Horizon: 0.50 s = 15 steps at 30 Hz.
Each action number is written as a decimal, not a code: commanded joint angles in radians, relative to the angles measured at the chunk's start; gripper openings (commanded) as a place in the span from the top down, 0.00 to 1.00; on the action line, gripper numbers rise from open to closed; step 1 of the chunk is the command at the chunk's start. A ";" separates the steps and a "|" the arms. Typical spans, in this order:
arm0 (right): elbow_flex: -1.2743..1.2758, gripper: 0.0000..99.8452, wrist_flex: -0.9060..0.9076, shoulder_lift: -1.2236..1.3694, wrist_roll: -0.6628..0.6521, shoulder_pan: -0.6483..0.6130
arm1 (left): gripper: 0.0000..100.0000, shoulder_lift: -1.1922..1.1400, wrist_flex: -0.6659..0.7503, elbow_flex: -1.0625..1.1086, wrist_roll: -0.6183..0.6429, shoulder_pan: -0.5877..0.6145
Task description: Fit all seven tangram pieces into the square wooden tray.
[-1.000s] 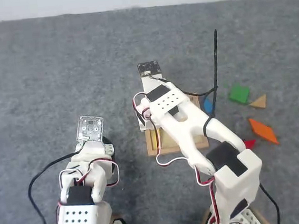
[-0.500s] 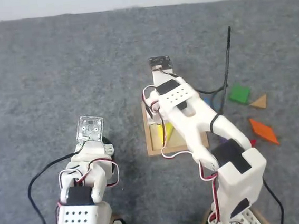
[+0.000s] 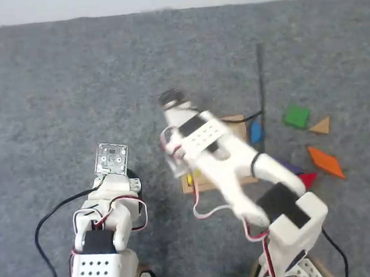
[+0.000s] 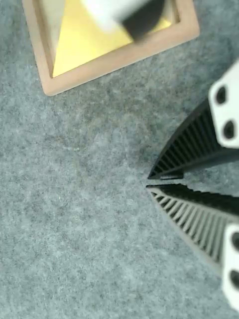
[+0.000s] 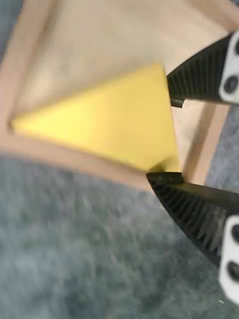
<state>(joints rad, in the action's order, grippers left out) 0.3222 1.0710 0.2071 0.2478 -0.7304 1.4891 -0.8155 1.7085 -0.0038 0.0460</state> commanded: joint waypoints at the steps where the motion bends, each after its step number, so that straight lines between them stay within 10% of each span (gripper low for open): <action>1: -0.009 0.78 -0.038 -0.079 -0.023 -0.016 | 0.99 0.012 0.000 -0.019 0.005 0.002; 15: -0.003 0.78 -0.031 -0.188 -0.025 0.064 | 0.99 0.012 0.000 -0.019 0.005 0.002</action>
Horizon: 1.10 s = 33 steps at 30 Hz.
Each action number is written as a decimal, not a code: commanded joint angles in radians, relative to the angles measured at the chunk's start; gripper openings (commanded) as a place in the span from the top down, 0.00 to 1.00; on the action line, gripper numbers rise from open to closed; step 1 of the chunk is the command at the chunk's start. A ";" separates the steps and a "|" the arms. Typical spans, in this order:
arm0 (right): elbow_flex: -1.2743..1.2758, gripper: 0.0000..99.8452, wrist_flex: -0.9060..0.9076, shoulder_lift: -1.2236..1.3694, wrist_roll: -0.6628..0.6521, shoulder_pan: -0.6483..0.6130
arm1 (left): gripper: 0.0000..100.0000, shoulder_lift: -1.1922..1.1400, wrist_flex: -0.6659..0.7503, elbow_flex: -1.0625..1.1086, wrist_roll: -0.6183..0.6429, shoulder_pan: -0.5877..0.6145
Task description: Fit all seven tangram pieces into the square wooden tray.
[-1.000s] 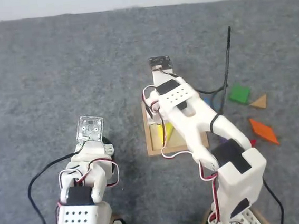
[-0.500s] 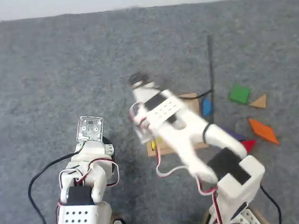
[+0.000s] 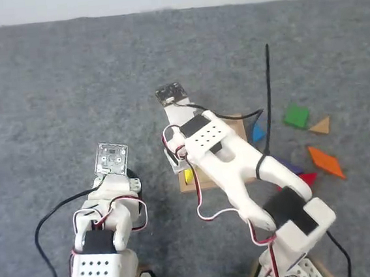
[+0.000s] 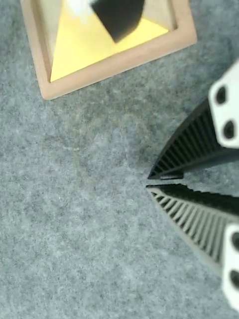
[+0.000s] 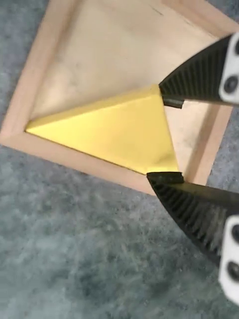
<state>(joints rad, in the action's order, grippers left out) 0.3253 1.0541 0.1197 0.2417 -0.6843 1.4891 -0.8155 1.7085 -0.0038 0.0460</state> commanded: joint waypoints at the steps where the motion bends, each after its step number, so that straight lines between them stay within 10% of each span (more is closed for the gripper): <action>1: -0.006 0.78 -0.013 -0.117 -0.018 0.018 | 0.99 0.012 0.000 -0.019 0.005 0.002; 13: 0.120 0.78 -0.013 -0.369 -0.025 0.108 | 0.99 0.012 0.000 -0.019 0.005 0.002; 33: 0.218 0.72 0.216 -0.515 -0.580 0.900 | 0.99 0.012 0.000 -0.019 0.005 0.002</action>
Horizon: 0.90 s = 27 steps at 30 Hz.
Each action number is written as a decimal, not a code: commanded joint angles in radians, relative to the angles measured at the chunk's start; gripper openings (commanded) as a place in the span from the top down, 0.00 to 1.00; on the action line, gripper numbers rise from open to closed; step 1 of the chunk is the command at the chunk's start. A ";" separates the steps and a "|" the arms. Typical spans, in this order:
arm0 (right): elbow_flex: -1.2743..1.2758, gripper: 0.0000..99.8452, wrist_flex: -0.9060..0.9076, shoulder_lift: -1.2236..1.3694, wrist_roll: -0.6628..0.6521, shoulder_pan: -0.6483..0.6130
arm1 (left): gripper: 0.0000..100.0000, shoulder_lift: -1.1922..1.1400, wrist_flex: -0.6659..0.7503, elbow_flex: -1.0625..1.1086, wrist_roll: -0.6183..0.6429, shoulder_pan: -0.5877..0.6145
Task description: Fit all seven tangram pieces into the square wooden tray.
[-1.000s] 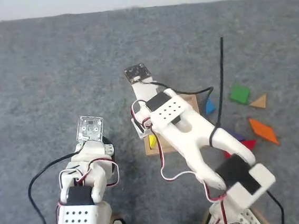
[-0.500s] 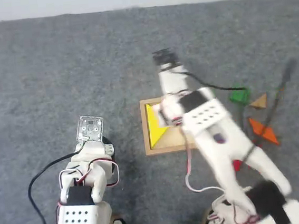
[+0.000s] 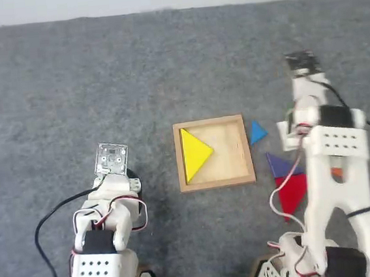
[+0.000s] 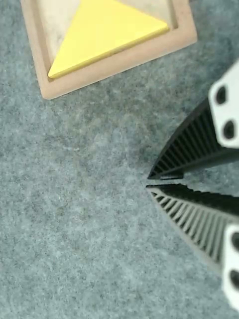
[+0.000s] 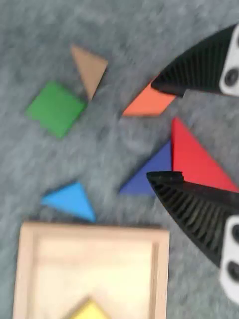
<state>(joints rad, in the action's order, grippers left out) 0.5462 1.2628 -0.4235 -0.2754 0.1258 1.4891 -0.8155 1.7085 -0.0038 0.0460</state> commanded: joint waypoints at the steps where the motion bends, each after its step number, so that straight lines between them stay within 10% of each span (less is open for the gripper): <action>1: -0.003 0.72 0.005 0.045 -0.094 0.119 | 0.99 0.012 0.000 -0.019 0.005 0.002; 8: 0.020 0.72 0.027 0.168 -0.417 0.200 | 0.99 0.012 0.000 -0.019 0.005 0.002; 27: 0.081 0.71 0.142 0.120 -0.440 -0.038 | 0.99 0.012 0.000 -0.019 0.005 0.002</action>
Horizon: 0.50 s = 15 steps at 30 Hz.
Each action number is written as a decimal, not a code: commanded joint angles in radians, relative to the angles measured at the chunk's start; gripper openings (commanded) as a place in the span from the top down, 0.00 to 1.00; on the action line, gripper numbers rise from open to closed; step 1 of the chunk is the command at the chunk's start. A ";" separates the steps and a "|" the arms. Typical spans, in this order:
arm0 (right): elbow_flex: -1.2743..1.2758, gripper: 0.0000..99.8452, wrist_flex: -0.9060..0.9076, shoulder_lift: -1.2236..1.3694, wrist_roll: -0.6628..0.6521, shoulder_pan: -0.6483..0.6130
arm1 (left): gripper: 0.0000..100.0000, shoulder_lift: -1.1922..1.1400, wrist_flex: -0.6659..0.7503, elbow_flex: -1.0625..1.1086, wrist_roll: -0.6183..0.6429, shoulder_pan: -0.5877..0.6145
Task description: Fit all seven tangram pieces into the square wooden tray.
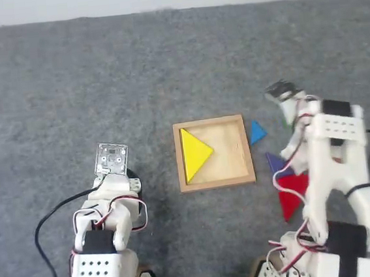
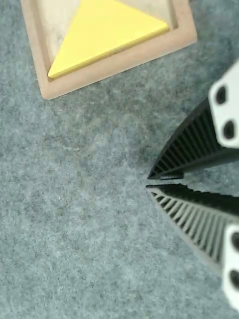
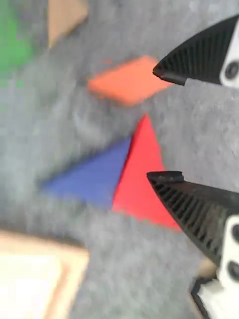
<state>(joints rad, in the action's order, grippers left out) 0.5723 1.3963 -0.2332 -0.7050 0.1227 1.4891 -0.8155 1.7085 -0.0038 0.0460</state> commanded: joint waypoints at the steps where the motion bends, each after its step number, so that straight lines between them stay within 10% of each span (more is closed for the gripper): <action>1: 0.106 0.71 -0.015 -0.102 -0.017 -0.035 | 0.99 0.012 0.000 -0.019 0.005 0.002; 6: 0.344 0.66 -0.082 -0.282 -0.049 -0.064 | 0.99 0.012 0.000 -0.019 0.005 0.002; 15: 0.459 0.65 -0.134 -0.323 0.311 -0.168 | 0.99 0.012 0.000 -0.019 0.005 0.002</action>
<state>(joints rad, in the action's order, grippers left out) 1.0357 1.3042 -0.5401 -0.5224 -0.0261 1.4891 -0.8155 1.7085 -0.0038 0.0460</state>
